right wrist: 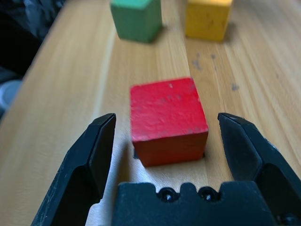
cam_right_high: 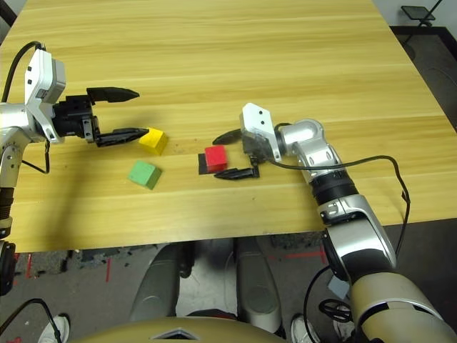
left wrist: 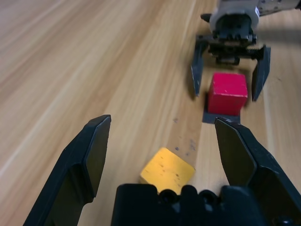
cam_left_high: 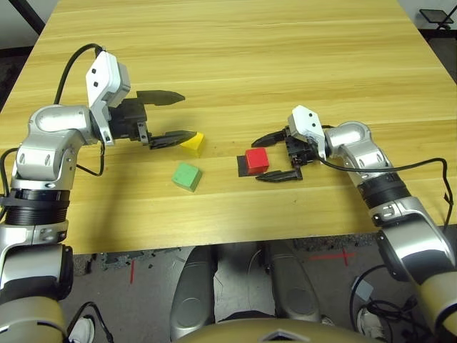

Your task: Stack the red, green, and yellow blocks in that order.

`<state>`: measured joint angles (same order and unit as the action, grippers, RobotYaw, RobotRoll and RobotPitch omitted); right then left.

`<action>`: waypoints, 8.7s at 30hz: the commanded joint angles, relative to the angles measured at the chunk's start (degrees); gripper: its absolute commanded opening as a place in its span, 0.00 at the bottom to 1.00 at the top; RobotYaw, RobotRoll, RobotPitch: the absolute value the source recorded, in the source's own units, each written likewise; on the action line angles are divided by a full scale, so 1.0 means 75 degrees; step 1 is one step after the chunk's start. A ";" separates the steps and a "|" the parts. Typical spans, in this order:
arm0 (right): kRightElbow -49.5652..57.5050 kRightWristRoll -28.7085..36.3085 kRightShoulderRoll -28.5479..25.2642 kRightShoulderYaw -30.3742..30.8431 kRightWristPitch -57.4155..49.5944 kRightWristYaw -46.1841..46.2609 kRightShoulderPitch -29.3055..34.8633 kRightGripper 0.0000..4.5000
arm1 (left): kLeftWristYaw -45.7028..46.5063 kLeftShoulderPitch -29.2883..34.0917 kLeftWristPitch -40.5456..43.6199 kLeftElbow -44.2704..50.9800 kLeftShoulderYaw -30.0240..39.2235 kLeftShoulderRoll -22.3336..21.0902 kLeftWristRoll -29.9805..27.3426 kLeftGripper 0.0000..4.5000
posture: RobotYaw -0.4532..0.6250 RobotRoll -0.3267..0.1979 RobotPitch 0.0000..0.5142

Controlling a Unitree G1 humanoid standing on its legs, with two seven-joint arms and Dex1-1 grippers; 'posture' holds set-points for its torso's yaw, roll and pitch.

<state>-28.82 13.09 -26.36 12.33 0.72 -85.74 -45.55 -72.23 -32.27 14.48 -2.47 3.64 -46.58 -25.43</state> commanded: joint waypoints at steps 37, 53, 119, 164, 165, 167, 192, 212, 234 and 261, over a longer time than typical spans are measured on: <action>0.1673 0.1120 -0.1940 -0.1664 -0.2042 0.0541 -0.0318 0.99 | -0.2701 0.0448 -0.2591 -0.1445 -0.1093 -0.0300 0.0647 1.00 | 0.57 0.56 0.51; 0.1784 0.1221 -0.1870 -0.1657 -0.2229 0.0759 -0.0385 1.00 | -0.2235 0.0575 -0.3109 -0.1968 -0.1479 0.0155 0.1449 0.72 | 0.55 0.54 0.53; 0.1748 0.1316 -0.1952 -0.1125 -0.1505 -0.0704 0.0241 1.00 | 0.2055 -0.1605 0.4512 0.2586 -0.3000 0.1858 0.0485 0.46 | 0.53 0.62 0.60; 0.1476 0.1330 -0.1778 -0.1223 -0.1696 -0.0511 -0.0074 1.00 | -0.1959 -0.1720 -0.2015 -0.2186 -0.1685 0.0044 0.1518 0.99 | 0.55 0.59 0.56; 0.1518 0.1340 -0.1794 -0.1234 -0.1721 -0.0496 -0.0046 1.00 | -0.1949 -0.1775 -0.2177 -0.2370 -0.1697 0.0136 0.1594 0.99 | 0.54 0.58 0.57; 0.1645 0.1368 -0.1841 -0.1262 -0.1795 -0.0457 0.0040 1.00 | -0.1867 -0.1936 -0.2606 -0.2860 -0.1771 0.0322 0.1828 0.99 | 0.53 0.57 0.57; 0.2143 0.1500 -0.1955 -0.1367 -0.2215 -0.0104 0.0291 1.00 | -0.1553 -0.2679 0.0654 -0.2547 -0.1535 0.0273 0.2121 0.57 | 0.52 0.57 0.56; 0.1716 0.1321 -0.1728 -0.1263 -0.1872 -0.0057 0.0302 1.00 | 0.1712 -0.3823 0.7403 0.2732 -0.1527 0.1429 -0.0003 0.57 | 0.55 0.62 0.55; 0.1945 0.1373 -0.1813 -0.1279 -0.2015 -0.0003 0.0507 1.00 | 0.3043 -0.3111 0.6912 0.3283 -0.2152 0.2010 -0.0418 0.57 | 0.52 0.60 0.61; 0.1972 0.1410 -0.1739 -0.1212 -0.2184 -0.0036 0.0464 1.00 | 0.3519 -0.2614 0.6301 0.3290 -0.2694 0.2087 -0.0376 0.56 | 0.53 0.60 0.69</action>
<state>-15.59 23.25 -39.25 3.01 -15.38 -85.43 -42.64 -45.63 -52.49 62.04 21.64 -15.31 -30.58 -28.60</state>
